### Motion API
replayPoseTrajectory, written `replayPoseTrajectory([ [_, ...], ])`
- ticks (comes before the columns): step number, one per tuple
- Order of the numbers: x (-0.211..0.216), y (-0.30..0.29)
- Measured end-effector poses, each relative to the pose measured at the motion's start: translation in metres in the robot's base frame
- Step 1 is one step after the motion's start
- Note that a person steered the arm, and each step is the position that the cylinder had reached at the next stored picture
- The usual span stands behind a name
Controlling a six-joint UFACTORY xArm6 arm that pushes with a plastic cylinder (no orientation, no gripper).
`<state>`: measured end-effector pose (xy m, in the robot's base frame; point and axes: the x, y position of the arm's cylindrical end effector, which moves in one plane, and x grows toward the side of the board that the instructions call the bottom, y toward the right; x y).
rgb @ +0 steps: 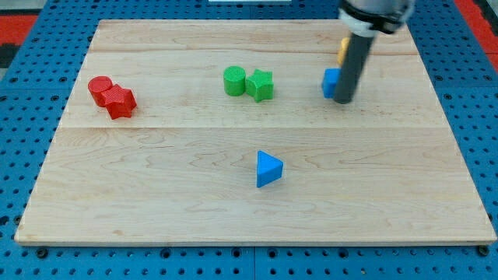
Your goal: Place the blue cube vertically above the green star
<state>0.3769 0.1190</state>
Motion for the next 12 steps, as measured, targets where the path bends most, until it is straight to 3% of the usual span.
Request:
replayPoseTrajectory([
  [1, -0.030, 0.014],
  [2, -0.017, 0.053],
  [3, -0.047, 0.100],
  [4, -0.060, 0.076],
  [5, -0.035, 0.000],
  [7, -0.082, -0.131],
  [10, -0.098, -0.003],
  [11, -0.116, -0.038],
  [12, -0.095, -0.116],
])
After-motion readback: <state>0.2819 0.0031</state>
